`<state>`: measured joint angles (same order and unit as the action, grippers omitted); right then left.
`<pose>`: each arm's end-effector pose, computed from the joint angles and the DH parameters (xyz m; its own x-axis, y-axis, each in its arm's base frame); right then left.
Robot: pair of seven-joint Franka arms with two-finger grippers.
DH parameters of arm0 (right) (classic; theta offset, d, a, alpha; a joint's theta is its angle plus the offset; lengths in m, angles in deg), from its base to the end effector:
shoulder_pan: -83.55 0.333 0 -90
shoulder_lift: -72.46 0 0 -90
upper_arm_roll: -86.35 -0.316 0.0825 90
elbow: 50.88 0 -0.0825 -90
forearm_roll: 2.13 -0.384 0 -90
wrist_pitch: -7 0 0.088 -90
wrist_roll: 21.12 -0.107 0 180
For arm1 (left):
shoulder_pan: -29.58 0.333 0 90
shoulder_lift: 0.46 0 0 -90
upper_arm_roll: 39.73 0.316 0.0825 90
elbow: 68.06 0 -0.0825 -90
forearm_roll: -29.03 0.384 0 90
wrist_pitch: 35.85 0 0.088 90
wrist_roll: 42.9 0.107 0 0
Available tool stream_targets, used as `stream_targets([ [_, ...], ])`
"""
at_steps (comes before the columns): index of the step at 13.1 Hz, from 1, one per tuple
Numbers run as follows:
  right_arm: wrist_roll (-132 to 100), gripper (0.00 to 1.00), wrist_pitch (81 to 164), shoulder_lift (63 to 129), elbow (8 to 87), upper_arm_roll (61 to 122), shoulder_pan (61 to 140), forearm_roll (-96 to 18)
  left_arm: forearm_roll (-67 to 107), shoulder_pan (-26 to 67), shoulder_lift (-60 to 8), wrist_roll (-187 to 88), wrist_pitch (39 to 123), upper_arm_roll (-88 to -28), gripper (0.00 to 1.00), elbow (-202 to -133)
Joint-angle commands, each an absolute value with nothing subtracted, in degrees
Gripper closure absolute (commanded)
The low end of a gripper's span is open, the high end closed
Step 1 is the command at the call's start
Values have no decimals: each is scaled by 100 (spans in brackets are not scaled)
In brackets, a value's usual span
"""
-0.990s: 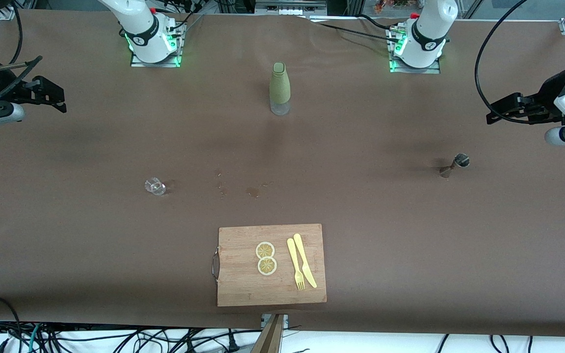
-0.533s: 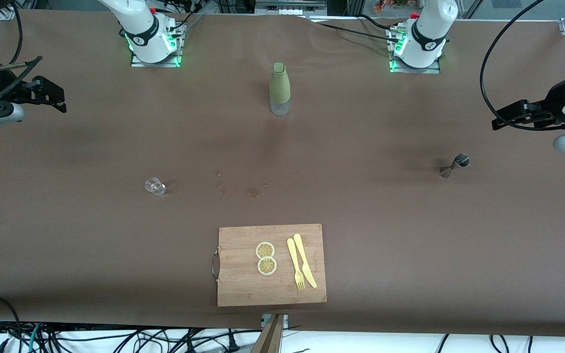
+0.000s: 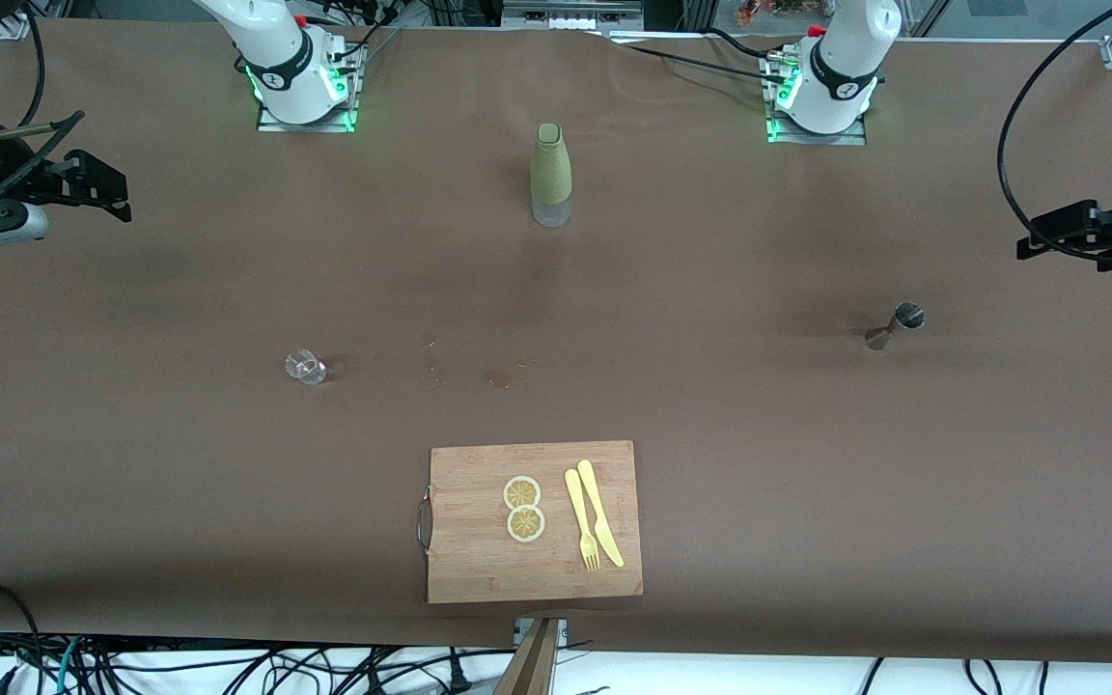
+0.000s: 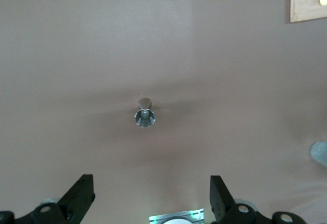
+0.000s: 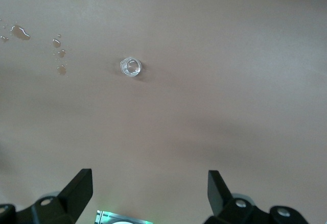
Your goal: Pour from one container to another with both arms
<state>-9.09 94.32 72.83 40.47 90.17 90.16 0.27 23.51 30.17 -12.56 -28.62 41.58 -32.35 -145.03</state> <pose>0.5499 0.0223 0.6061 0.9637 0.2535 -0.0838 0.2564 -0.9662 0.0254 0.5907 0.0620 0.5920 0.9757 -0.1298 -0.1763 -0.1103 -0.9871 0.1164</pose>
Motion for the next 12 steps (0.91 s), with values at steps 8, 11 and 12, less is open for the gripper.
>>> stream_targets([
  [8,-925,0,9462,7210,4202,8996,9005,-10,1769,4091,-1891,-137,3868,-3279,0,-14382],
  [11,-890,0,9270,7158,4185,8987,9014,-361,1410,4468,-2241,778,3676,-3279,0,-14391],
  [12,-716,0,9199,7158,4185,8987,9005,-459,1217,4582,-2408,1173,3587,-3270,0,-14400],
])
